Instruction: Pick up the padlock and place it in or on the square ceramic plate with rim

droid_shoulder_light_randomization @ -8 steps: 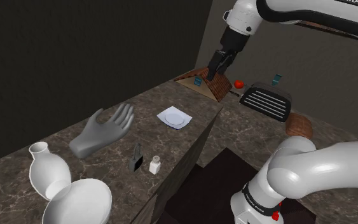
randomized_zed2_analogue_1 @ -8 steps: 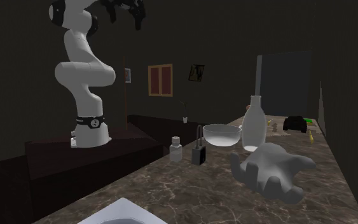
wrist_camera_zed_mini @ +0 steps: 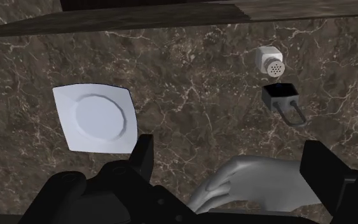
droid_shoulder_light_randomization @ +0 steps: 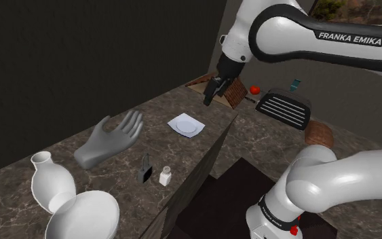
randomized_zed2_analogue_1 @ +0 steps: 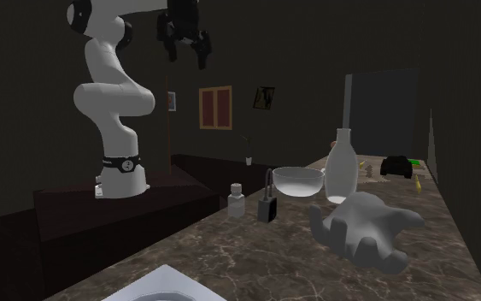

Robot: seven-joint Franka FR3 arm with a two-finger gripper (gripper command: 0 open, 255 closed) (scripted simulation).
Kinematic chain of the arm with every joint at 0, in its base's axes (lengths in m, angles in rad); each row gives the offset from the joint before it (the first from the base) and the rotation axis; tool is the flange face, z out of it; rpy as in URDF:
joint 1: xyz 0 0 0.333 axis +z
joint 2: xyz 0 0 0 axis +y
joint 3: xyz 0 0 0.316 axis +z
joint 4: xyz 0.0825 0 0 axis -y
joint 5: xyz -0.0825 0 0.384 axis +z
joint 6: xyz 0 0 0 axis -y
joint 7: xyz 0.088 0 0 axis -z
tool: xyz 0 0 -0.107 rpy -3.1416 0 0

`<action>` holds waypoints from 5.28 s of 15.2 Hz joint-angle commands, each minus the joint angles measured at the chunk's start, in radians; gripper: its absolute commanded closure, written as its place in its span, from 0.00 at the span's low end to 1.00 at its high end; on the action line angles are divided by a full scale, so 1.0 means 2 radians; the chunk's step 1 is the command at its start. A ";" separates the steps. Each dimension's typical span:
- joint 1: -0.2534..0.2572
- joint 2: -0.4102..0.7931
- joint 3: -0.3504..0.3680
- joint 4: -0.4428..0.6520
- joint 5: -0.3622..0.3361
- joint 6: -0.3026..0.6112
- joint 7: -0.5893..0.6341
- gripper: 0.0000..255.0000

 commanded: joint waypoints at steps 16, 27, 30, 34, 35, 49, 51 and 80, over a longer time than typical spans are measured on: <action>-0.003 0.184 0.157 -0.104 -0.036 0.314 0.142 0.00; -0.069 0.448 0.240 -0.022 -0.423 0.417 0.483 0.00; -0.043 0.493 0.213 0.003 -0.489 0.414 0.537 0.00; -0.029 0.526 0.190 0.018 -0.535 0.420 0.569 0.00; -0.026 0.534 0.184 0.022 -0.546 0.422 0.577 0.00; -0.021 0.547 0.175 0.029 -0.562 0.424 0.588 1.00; -0.021 0.547 0.175 0.028 -0.563 0.424 0.589 1.00; -0.143 0.395 0.224 -0.031 -0.311 0.432 0.293 1.00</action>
